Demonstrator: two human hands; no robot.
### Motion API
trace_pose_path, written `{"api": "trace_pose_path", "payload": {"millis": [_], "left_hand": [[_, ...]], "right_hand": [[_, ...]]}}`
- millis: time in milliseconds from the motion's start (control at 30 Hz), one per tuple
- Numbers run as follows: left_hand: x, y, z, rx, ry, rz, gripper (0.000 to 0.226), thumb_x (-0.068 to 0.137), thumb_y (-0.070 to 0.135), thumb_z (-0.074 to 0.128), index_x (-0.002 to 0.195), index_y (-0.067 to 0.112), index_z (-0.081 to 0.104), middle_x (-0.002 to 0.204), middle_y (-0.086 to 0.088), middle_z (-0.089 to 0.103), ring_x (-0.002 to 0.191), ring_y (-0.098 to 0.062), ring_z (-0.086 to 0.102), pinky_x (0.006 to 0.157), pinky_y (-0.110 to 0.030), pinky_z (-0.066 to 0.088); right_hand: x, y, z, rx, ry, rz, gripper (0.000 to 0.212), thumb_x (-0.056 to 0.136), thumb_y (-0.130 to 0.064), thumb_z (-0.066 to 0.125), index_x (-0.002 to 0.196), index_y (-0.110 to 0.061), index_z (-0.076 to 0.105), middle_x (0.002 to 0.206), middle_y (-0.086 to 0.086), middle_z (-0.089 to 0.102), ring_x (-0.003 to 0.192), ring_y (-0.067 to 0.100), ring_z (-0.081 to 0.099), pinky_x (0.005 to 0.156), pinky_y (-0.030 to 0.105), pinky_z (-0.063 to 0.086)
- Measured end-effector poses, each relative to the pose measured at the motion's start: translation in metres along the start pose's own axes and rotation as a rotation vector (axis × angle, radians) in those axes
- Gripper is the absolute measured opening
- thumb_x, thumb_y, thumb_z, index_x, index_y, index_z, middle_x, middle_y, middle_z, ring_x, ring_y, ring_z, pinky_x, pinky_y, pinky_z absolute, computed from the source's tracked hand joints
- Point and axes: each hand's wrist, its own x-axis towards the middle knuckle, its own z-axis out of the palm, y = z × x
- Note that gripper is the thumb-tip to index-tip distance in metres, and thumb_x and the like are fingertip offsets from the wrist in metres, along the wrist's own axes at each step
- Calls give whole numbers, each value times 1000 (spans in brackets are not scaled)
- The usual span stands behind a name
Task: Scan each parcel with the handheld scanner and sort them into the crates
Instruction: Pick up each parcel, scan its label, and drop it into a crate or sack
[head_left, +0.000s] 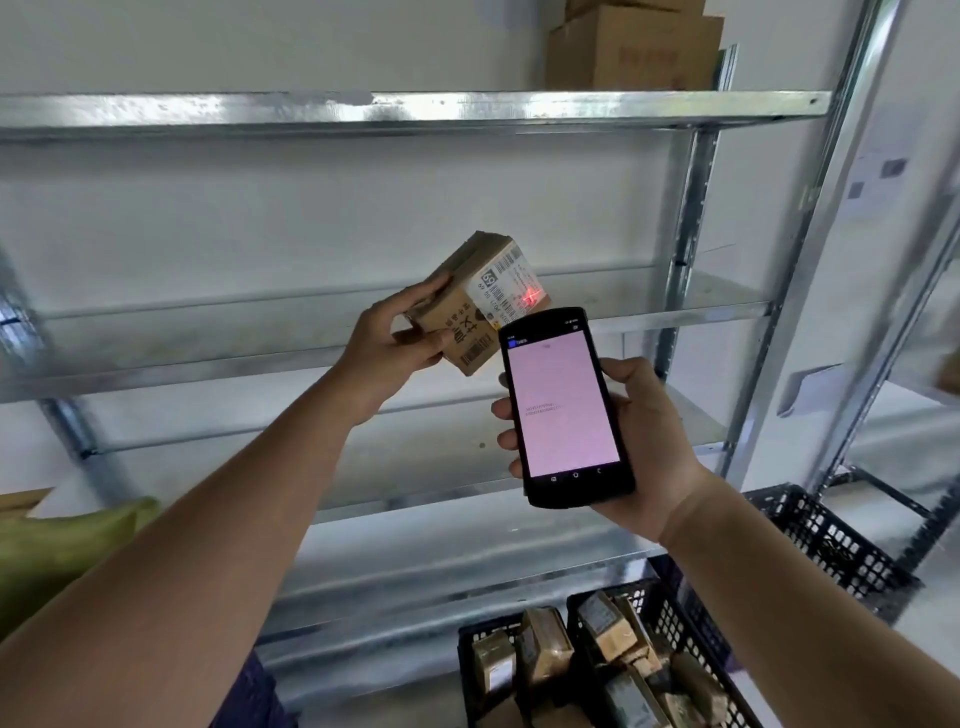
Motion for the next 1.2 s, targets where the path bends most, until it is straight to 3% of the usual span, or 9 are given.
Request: {"api": "trace_pose_path", "payload": {"millis": [400,667,900,1033,1200], "left_hand": [[6,-2,-4,29,-39,-24,69,96,-4,72,152,33,57,143,1,61,130,-25,63,103,-50,59],[3,-3,1,21,40,-66,67,95,-3,73,151,31,58,145,-1,57,130,-25,62,98,-44,62],[-5,-3,0,14,80,-64,63,97,-4,70,149,29,59,129,5,66,109,-9,74,94,-36,62],[-10,-2,-2,35,87,-64,61,98,-3,70,148,29,59,126,6,68,109,-11,74,92,-34,62],[-21,-6,1,0,224,-183,49,101,16,72,141,42,62,130,-3,68,119,-27,69,99,-48,58]], "right_hand": [[-3,-2,0,16,-139,95,69,102,-51,38,148,-3,58,132,31,65,98,40,69,84,47,57],[-8,0,-3,68,-215,149,71,101,-50,38,148,-1,57,136,32,64,98,40,69,84,47,58],[-9,-2,-11,94,-264,170,73,102,-49,36,152,2,51,135,31,63,99,41,68,85,48,57],[-11,-4,-14,94,-276,159,72,101,-49,36,150,1,54,133,32,64,97,41,68,84,47,57],[0,0,-12,105,-310,55,73,99,-52,36,152,-4,54,134,30,65,100,40,70,86,48,59]]}}
